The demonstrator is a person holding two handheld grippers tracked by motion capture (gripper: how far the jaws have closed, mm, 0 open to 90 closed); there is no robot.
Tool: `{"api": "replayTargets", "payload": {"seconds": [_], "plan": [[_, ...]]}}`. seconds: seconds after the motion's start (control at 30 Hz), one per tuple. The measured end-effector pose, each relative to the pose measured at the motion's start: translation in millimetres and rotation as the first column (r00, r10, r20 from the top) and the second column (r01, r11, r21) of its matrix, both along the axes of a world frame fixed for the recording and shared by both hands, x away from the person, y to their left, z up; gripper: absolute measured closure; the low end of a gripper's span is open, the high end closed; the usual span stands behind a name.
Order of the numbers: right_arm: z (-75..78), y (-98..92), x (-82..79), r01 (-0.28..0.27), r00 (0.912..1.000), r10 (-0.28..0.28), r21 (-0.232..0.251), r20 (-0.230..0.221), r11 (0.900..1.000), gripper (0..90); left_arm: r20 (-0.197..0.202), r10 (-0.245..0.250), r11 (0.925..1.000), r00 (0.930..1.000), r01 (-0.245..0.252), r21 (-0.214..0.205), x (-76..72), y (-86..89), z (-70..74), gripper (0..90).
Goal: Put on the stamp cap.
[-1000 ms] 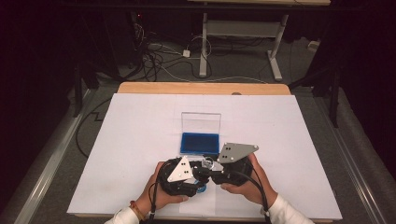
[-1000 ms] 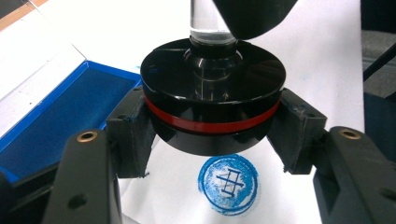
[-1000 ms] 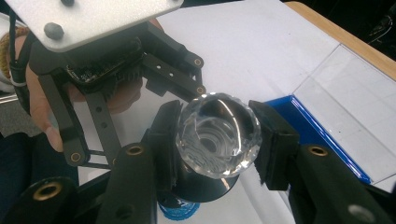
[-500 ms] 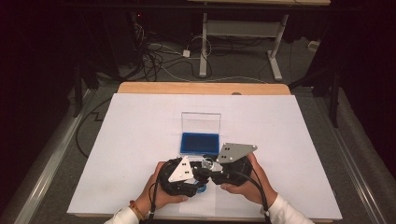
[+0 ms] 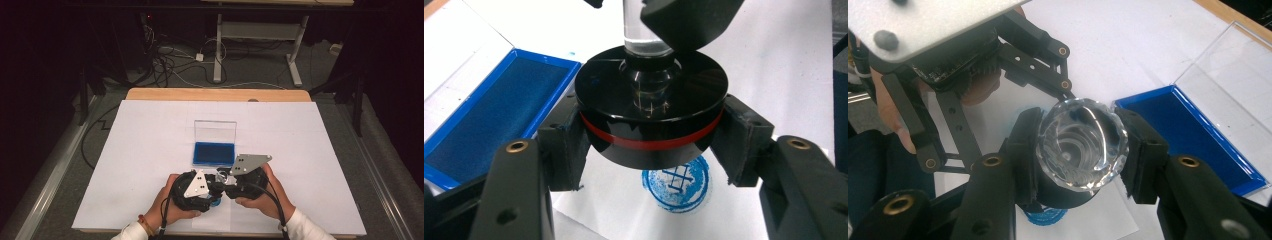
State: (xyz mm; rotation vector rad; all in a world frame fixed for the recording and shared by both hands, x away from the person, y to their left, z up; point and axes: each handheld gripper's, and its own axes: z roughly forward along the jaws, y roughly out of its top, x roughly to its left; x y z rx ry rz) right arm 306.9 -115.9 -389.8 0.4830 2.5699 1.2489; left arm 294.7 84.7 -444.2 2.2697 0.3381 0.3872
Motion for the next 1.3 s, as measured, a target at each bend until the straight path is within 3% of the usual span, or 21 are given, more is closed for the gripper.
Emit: {"api": "replayTargets", "payload": {"seconds": [0.17, 0.47, 0.97, 1.3], "plan": [[3.1, -1.3, -0.3, 0.003, 1.0, -0.003, 0.009, 0.006, 1.0, 57.2, -0.021, -0.01, 0.9985, 0.9997, 0.009, -0.053, 2.0, 2.7, 0.2, 36.2], [8.6, -2.9, -2.5, 0.014, 0.9995, -0.015, 0.027, 0.03, 0.9995, 57.2, -0.03, 0.009, 0.995, 0.9995, -0.011, -0.099, 3.2, 6.4, -0.4, 34.6], [17.5, -10.5, -2.1, 0.031, 0.9976, -0.033, 0.035, 0.061, 0.9989, 57.3, -0.011, 0.066, 0.9955, 0.9978, -0.066, -0.067, 5.5, 3.5, -6.1, 18.4], [22.8, -14.5, -2.8, 0.041, 0.9961, -0.044, 0.045, 0.077, 0.9981, 57.2, 0.006, 0.094, 0.9923, 0.9955, -0.093, -0.081, 8.1, 14.8, -4.3, 17.9]]}}
